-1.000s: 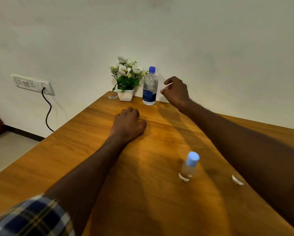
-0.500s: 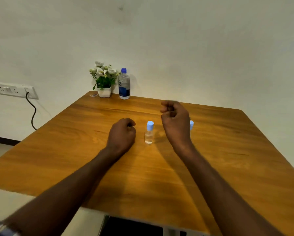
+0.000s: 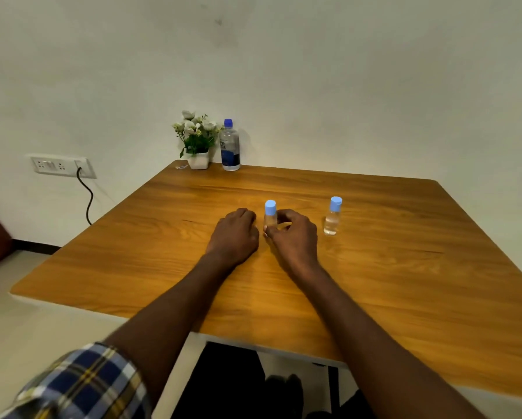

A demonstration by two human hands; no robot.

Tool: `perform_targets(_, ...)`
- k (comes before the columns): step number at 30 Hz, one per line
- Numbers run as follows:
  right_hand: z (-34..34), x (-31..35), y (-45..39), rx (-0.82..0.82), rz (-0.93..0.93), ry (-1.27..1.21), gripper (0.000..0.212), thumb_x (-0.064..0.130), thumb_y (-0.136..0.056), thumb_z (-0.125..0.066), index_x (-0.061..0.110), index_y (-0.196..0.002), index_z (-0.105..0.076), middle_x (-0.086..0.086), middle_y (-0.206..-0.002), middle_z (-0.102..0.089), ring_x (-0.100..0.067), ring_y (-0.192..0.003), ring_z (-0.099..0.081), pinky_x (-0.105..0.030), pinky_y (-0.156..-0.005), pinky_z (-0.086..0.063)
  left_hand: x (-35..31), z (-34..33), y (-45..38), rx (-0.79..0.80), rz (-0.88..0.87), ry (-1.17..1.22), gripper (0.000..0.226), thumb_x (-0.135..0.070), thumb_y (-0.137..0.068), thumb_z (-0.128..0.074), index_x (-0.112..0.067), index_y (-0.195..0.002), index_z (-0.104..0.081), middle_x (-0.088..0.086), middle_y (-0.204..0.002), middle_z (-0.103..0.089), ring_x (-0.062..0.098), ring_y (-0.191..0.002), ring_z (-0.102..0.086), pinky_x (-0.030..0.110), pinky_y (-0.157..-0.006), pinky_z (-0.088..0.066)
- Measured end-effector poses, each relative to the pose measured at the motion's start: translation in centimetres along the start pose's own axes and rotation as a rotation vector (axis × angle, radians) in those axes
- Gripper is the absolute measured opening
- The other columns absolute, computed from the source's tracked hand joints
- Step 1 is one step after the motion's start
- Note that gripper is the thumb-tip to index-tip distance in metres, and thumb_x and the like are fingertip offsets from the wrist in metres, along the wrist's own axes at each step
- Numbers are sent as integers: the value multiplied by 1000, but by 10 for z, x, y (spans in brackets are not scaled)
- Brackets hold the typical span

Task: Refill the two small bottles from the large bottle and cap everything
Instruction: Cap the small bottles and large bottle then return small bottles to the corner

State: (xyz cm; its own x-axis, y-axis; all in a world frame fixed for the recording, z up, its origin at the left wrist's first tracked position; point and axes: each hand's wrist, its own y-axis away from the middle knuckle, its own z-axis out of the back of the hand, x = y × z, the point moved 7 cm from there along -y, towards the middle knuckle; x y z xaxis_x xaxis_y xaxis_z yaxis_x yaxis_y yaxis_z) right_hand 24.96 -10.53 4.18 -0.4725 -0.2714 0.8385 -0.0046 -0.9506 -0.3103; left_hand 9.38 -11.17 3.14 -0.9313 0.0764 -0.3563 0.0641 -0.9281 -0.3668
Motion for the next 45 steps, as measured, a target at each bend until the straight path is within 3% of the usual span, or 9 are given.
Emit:
perform_targets(2, 14, 3, 4, -23, 2, -72, 38, 26, -83, -85, 20, -119, -75, 9, -110, -75, -6, -92, -68, -32, -85, -59, -6, 5, 2, -25, -9, 16, 30, -21, -101, -57, -13, -128, -65, 6, -129, -66, 23, -115, -61, 38, -95, -50)
perform_targets(6, 70, 14, 10, -142, 67, -166, 38, 26, -84, -86, 19, -119, -75, 14, -104, -73, 1, -80, -66, -11, -70, -49, -44, 27, 17, -221, -90, 137, 28, -19, -100, -60, -20, -127, -67, -2, -127, -67, 16, -118, -58, 34, -92, -52)
perform_targets(10, 158, 25, 16, -318, 160, -211, 32, 28, -85, -85, 19, -114, -75, 12, -99, -75, -2, -82, -69, -9, -68, -51, -141, 31, 30, -358, -385, 279, 21, -8, -94, -63, -15, -112, -70, 1, -110, -68, 18, -104, -60, 30, -82, -49)
perform_targets(13, 221, 18, 12, -415, 184, -162, 33, 29, -86, -84, 19, -116, -75, 12, -100, -75, -2, -83, -70, -9, -70, -51, -209, 13, 23, -302, -462, 324, 26, -4, -93, -60, -12, -117, -69, 3, -115, -68, 19, -106, -61, 31, -82, -51)
perform_targets(19, 305, -39, -21, -481, 97, -26, 28, 28, -83, -85, 20, -108, -76, 13, -94, -73, -6, -85, -70, -20, -75, -53, -278, -59, -34, 3, -358, 294, 41, -10, -99, -59, -7, -140, -60, 9, -143, -60, 27, -128, -59, 37, -104, -47)
perform_targets(29, 319, -173, -120, -385, -160, 53, 26, 21, -90, -79, 11, -113, -76, -3, -106, -76, -18, -95, -68, -25, -78, -45, -305, -171, -126, 287, -180, 97, 47, -35, -105, -54, -8, -144, -53, 14, -149, -51, 31, -131, -52, 45, -110, -48)
perform_targets(33, 316, -214, -169, -342, -232, 60, 24, 16, -93, -76, 8, -115, -74, -5, -109, -74, -17, -92, -63, -28, -82, -43, -302, -197, -164, 252, -191, 85, 44, -38, -107, -50, -6, -137, -57, 15, -142, -54, 34, -124, -55, 47, -106, -48)
perform_targets(38, 299, -245, -227, -346, -218, 109, 29, 20, -87, -81, 11, -115, -76, -7, -111, -77, -21, -94, -68, -36, -89, -55, -300, -210, -203, 189, -202, 84, 36, -39, -102, -54, -14, -127, -61, 9, -127, -63, 30, -112, -61, 44, -97, -52)
perform_targets(45, 283, -260, -280, -385, -206, 196, 30, 28, -97, -71, 16, -125, -73, -4, -118, -76, -20, -97, -68, -30, -78, -46, -300, -219, -219, 150, -199, 78, 21, -36, -98, -54, -19, -107, -58, 4, -107, -67, 27, -105, -58, 45, -90, -52)
